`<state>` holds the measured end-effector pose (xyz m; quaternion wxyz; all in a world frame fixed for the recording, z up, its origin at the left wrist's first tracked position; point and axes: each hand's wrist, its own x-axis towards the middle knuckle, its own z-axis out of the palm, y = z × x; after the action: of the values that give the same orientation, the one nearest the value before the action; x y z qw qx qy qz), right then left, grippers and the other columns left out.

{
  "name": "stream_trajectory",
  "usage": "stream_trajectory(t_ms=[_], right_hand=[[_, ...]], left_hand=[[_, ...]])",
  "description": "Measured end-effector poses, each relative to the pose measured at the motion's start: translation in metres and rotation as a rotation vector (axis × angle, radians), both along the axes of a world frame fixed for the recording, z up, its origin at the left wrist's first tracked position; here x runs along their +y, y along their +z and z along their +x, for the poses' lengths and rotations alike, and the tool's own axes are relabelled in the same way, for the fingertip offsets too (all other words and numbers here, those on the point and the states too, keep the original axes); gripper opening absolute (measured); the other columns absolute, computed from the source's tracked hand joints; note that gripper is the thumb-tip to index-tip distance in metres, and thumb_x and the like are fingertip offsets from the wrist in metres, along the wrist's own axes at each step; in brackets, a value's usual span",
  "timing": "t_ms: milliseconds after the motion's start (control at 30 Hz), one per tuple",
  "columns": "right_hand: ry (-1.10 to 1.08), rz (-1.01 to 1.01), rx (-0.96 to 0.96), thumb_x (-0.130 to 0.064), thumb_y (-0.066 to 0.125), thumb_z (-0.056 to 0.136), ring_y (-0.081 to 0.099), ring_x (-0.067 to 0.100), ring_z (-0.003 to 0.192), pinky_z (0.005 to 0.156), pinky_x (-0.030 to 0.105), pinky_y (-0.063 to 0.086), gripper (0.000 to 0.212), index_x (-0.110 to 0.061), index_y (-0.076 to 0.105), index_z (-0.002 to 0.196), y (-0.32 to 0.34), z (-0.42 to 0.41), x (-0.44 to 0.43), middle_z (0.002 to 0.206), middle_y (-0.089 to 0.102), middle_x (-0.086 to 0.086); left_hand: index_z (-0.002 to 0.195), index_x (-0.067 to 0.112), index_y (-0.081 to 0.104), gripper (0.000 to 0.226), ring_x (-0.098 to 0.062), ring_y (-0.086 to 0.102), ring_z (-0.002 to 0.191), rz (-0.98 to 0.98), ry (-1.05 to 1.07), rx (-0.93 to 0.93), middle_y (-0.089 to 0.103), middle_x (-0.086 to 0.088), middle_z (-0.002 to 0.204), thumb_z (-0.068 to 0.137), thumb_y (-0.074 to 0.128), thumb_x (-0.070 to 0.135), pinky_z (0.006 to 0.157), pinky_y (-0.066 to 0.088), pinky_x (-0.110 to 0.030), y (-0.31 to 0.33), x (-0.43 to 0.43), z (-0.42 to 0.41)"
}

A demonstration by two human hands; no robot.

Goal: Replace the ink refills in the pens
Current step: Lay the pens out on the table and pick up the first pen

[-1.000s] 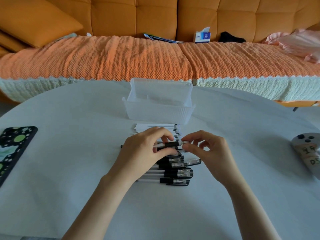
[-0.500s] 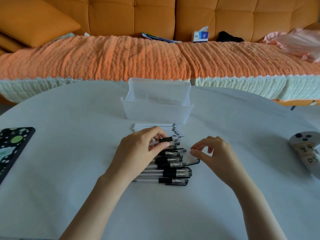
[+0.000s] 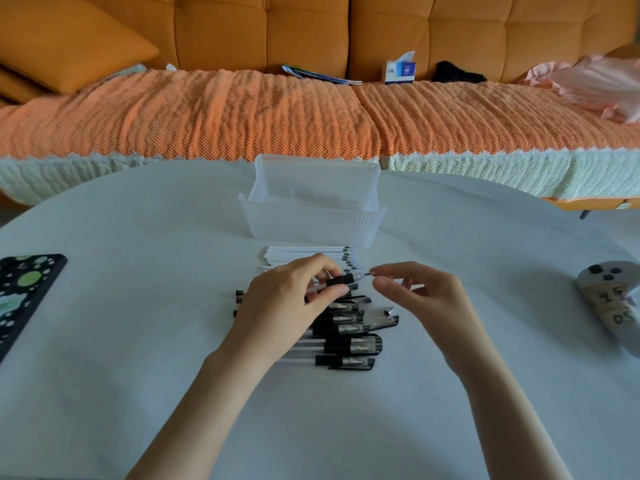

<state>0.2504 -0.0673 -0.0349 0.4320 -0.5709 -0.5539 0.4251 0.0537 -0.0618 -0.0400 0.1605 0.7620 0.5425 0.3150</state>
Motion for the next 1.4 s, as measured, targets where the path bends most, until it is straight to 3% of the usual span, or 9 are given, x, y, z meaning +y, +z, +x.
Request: stream_trajectory(t_ms=[233, 433, 567, 667, 767, 933, 1167, 1267, 1400], right_hand=[[0.009, -0.101, 0.357, -0.027, 0.071, 0.064, 0.051, 0.004, 0.063, 0.059, 0.023, 0.034, 0.017, -0.014, 0.069, 0.074, -0.001, -0.017, 0.000, 0.078, 0.068, -0.004], [-0.108, -0.033, 0.591, -0.016, 0.061, 0.080, 0.059, 0.014, 0.068, 0.056, 0.019, 0.043, 0.005, -0.011, 0.062, 0.082, 0.003, -0.012, 0.005, 0.080, 0.068, 0.004], [-0.333, 0.091, 0.691, -0.007, 0.050, 0.091, 0.058, 0.012, 0.057, 0.051, 0.016, 0.045, 0.015, -0.010, 0.057, 0.079, 0.013, 0.013, 0.015, 0.068, 0.068, 0.002], [-0.500, 0.138, 0.496, -0.006, 0.055, 0.088, 0.050, 0.009, 0.051, 0.050, 0.017, 0.043, 0.014, -0.009, 0.061, 0.077, 0.013, 0.038, 0.020, 0.058, 0.063, -0.001], [-0.484, 0.064, 0.008, -0.010, 0.060, 0.083, 0.050, 0.010, 0.048, 0.050, 0.024, 0.040, 0.008, -0.005, 0.065, 0.079, -0.001, 0.051, 0.025, 0.062, 0.064, 0.004], [-0.428, -0.025, -0.471, -0.013, 0.063, 0.082, 0.058, 0.023, 0.072, 0.065, 0.026, 0.038, 0.006, -0.009, 0.066, 0.079, -0.019, 0.040, 0.026, 0.068, 0.062, 0.004], [-0.410, -0.047, -0.663, -0.021, 0.062, 0.084, 0.054, 0.027, 0.082, 0.064, 0.029, 0.034, 0.011, -0.010, 0.063, 0.087, -0.027, 0.033, 0.029, 0.084, 0.060, 0.007], [-0.408, 0.139, -0.710, -0.019, 0.063, 0.083, 0.049, 0.018, 0.071, 0.061, 0.027, 0.030, 0.004, -0.016, 0.065, 0.086, -0.018, 0.029, 0.028, 0.086, 0.060, 0.000], [-0.102, 0.271, -0.584, -0.015, 0.069, 0.081, 0.050, 0.007, 0.065, 0.063, 0.024, 0.036, 0.007, -0.021, 0.070, 0.084, -0.012, 0.003, 0.040, 0.082, 0.061, -0.006]], left_hand=[[0.089, 0.038, 0.054, 0.016, 0.000, 0.053, 0.073, 0.018, -0.012, -0.047, 0.058, 0.021, 0.078, 0.080, 0.063, 0.047, 0.059, 0.036, -0.009, 0.000, -0.001, 0.005], [0.086, 0.035, 0.057, 0.012, -0.003, 0.054, 0.076, 0.010, -0.020, -0.057, 0.057, 0.023, 0.074, 0.080, 0.065, 0.044, 0.059, 0.037, -0.012, 0.002, 0.000, 0.002], [0.086, 0.032, 0.061, 0.014, -0.005, 0.055, 0.075, 0.032, -0.007, -0.029, 0.061, 0.019, 0.075, 0.080, 0.066, 0.043, 0.060, 0.038, -0.011, 0.002, 0.000, -0.004], [0.087, 0.033, 0.061, 0.014, -0.006, 0.055, 0.075, 0.035, 0.001, -0.004, 0.063, 0.017, 0.078, 0.080, 0.066, 0.044, 0.061, 0.041, -0.015, 0.001, 0.000, -0.009], [0.087, 0.032, 0.062, 0.013, -0.005, 0.054, 0.076, 0.031, 0.023, -0.001, 0.063, 0.017, 0.078, 0.080, 0.066, 0.043, 0.062, 0.040, -0.013, 0.002, 0.001, -0.011], [0.089, 0.030, 0.063, 0.014, -0.005, 0.053, 0.081, 0.019, 0.041, 0.002, 0.060, 0.019, 0.078, 0.081, 0.065, 0.042, 0.063, 0.039, -0.013, 0.005, 0.003, -0.013], [0.090, 0.032, 0.063, 0.014, -0.004, 0.053, 0.080, 0.005, 0.044, 0.019, 0.057, 0.024, 0.075, 0.082, 0.065, 0.043, 0.061, 0.037, -0.009, 0.004, 0.003, -0.016], [0.091, 0.032, 0.063, 0.015, -0.004, 0.055, 0.073, 0.006, 0.051, 0.028, 0.057, 0.024, 0.075, 0.081, 0.065, 0.043, 0.059, 0.036, -0.007, 0.006, 0.003, -0.019], [0.091, 0.031, 0.064, 0.015, -0.004, 0.055, 0.069, 0.011, 0.068, 0.024, 0.055, 0.025, 0.075, 0.081, 0.065, 0.043, 0.059, 0.035, -0.007, 0.008, 0.003, -0.020]])
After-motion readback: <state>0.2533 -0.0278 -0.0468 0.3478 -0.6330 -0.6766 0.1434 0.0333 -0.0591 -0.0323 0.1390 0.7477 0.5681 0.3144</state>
